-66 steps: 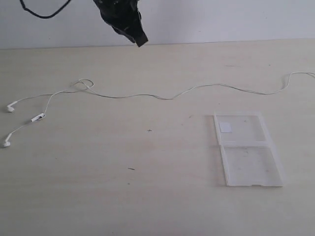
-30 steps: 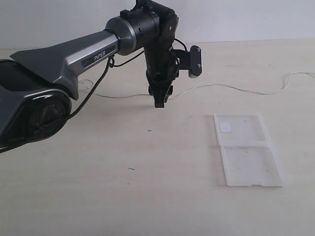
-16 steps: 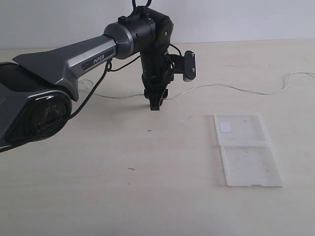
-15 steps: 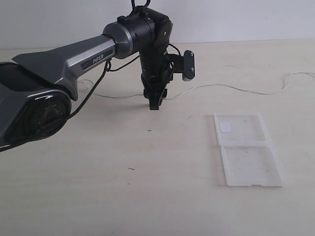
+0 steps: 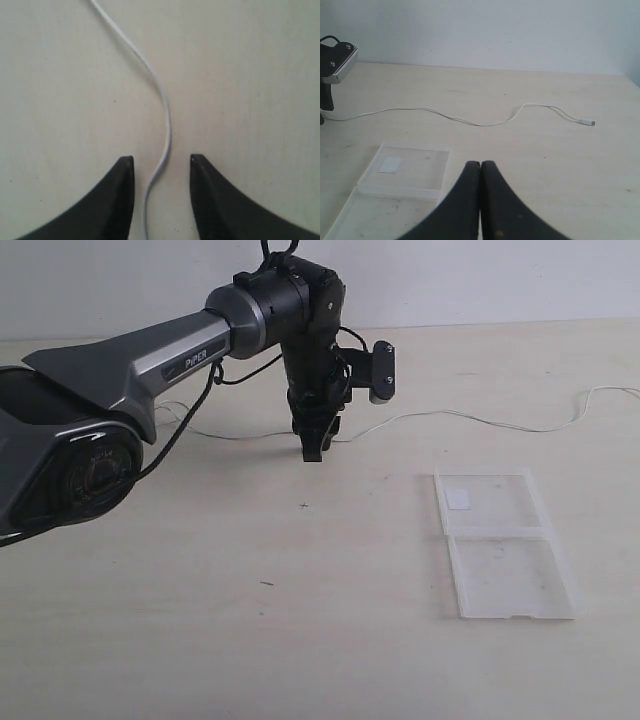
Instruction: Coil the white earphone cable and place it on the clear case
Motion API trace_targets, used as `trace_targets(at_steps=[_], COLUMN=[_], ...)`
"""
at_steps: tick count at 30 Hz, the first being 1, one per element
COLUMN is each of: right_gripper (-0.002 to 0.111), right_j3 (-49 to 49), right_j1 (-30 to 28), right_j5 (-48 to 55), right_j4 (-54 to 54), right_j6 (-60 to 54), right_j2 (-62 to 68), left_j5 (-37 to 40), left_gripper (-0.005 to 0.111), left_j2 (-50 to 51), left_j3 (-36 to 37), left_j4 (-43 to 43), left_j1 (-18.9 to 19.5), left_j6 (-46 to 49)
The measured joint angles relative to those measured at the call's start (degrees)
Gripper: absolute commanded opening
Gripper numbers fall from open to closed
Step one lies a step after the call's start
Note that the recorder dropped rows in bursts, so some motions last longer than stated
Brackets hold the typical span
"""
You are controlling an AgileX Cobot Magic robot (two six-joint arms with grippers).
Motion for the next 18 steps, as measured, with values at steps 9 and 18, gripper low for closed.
trace_targets(at_steps=[9, 18], right_gripper=[0.0, 0.0], right_j3=[0.0, 0.0], right_j1=[0.0, 0.0], right_j5=[0.0, 0.0], right_j4=[0.0, 0.0], right_j6=[0.0, 0.0], right_j2=[0.0, 0.0], left_j5=[-0.97, -0.12], left_gripper=[0.038, 0.029], left_j2=[0.86, 1.68], left_j3=[-0.91, -1.48], left_j4=[0.11, 0.0], left_j1=[0.25, 0.33], left_j6=[0.23, 2.38])
